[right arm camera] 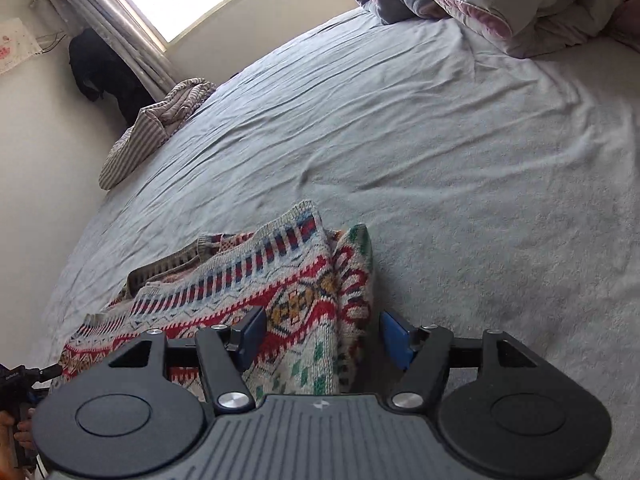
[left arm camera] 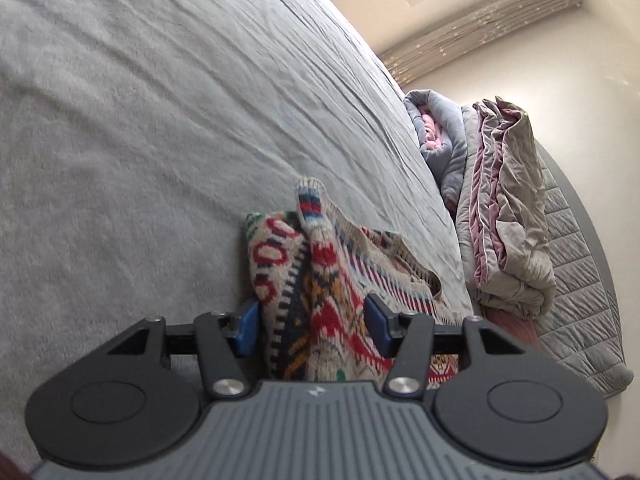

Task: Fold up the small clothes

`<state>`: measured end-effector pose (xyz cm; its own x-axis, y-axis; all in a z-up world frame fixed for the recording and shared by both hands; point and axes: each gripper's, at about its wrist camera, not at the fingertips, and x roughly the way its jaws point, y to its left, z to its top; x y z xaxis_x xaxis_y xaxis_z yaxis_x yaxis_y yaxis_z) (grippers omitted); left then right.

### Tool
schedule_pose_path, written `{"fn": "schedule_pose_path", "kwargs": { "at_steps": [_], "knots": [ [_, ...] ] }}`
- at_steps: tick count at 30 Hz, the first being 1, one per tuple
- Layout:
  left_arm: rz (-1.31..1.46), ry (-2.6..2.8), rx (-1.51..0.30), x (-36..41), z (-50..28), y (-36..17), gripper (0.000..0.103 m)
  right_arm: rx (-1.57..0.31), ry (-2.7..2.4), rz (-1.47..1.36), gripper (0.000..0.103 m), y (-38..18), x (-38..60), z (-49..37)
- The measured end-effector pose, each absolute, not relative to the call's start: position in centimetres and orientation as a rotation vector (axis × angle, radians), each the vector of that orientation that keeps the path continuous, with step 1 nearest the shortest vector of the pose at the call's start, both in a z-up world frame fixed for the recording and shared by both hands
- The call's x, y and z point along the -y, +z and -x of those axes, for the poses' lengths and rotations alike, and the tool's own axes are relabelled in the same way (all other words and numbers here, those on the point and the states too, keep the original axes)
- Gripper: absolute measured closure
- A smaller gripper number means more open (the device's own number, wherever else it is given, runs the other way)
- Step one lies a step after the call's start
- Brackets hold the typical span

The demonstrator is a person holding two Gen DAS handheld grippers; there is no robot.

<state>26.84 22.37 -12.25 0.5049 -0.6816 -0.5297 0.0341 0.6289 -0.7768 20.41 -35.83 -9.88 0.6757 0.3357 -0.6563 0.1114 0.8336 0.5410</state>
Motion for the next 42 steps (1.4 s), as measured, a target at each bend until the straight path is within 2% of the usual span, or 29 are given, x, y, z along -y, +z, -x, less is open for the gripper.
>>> {"fn": "schedule_pose_path", "kwargs": {
  "at_steps": [2, 3, 4, 5, 8, 10, 12, 13, 14, 16, 17, 18, 19, 22, 23, 29, 35, 37, 42],
  "knots": [
    [0.796, -0.455, -0.929, -21.9, -28.5, -12.6, 0.057, -0.821, 0.144, -0.633, 0.039, -10.6, 35.8, -22.0],
    [0.790, -0.435, -0.919, -21.7, -29.0, -12.7, 0.071, -0.808, 0.135, -0.636, 0.043, -10.8, 35.5, -22.6],
    [0.776, -0.409, -0.910, -21.1, -29.6, -12.7, 0.087, -0.801, 0.124, -0.631, 0.060, -10.9, 35.1, -23.2],
    [0.759, -0.406, -0.889, -20.7, -29.8, -12.6, 0.090, -0.796, 0.108, -0.607, 0.084, -10.9, 34.4, -23.8],
    [0.714, -0.422, -0.705, -20.4, -28.7, -11.5, 0.091, -0.687, 0.085, -0.508, 0.086, -9.9, 33.3, -23.0],
    [0.534, -0.268, -0.775, -19.1, -29.1, -11.6, 0.089, -0.672, 0.021, -0.466, 0.087, -10.0, 33.1, -22.6],
    [0.471, -0.244, -0.773, -18.7, -28.9, -11.6, 0.082, -0.711, -0.027, -0.402, 0.087, -10.8, 32.8, -22.9],
    [0.493, -0.224, -0.779, -19.0, -28.6, -11.0, 0.081, -0.707, -0.038, -0.382, 0.085, -10.7, 32.9, -22.5],
    [0.512, -0.209, -0.781, -19.3, -28.2, -10.5, 0.077, -0.694, -0.057, -0.359, 0.075, -10.1, 32.7, -22.2],
    [0.523, -0.198, -0.762, -19.8, -27.1, -9.2, 0.045, -0.641, -0.082, -0.305, 0.060, -8.6, 32.4, -20.8],
    [0.521, -0.195, -0.752, -20.1, -26.3, -8.5, 0.038, -0.614, -0.085, -0.280, 0.050, -7.7, 32.0, -20.3],
    [0.522, -0.187, -0.747, -20.3, -25.4, -7.9, 0.025, -0.593, -0.089, -0.262, 0.046, -7.0, 31.7, -19.7],
    [0.527, -0.178, -0.751, -20.5, -24.6, -7.5, 0.019, -0.576, -0.091, -0.246, 0.039, -6.2, 31.4, -18.9],
    [0.554, -0.131, -0.796, -20.8, -22.5, -6.8, 0.005, -0.556, -0.104, -0.220, 0.030, -4.7, 29.7, -17.3],
    [0.564, -0.112, -0.811, -20.7, -21.8, -6.8, 0.004, -0.554, -0.111, -0.218, 0.026, -4.5, 29.1, -16.8],
    [0.649, -0.153, -0.845, -20.0, -18.1, -8.6, 0.002, -0.545, -0.093, -0.170, 0.017, -4.6, 24.9, -14.2],
    [0.760, -0.282, -0.871, -20.3, -19.0, -11.6, 0.007, -0.497, 0.091, -0.066, 0.018, -6.5, 21.5, -12.7],
    [0.840, -0.332, -0.877, -20.9, -19.4, -12.3, 0.026, -0.503, 0.154, -0.090, 0.022, -7.3, 21.3, -12.9],
    [0.934, -0.416, -0.859, -21.3, -20.1, -14.2, 0.044, -0.553, 0.160, -0.047, 0.027, -8.6, 20.3, -13.8]
  ]
}}
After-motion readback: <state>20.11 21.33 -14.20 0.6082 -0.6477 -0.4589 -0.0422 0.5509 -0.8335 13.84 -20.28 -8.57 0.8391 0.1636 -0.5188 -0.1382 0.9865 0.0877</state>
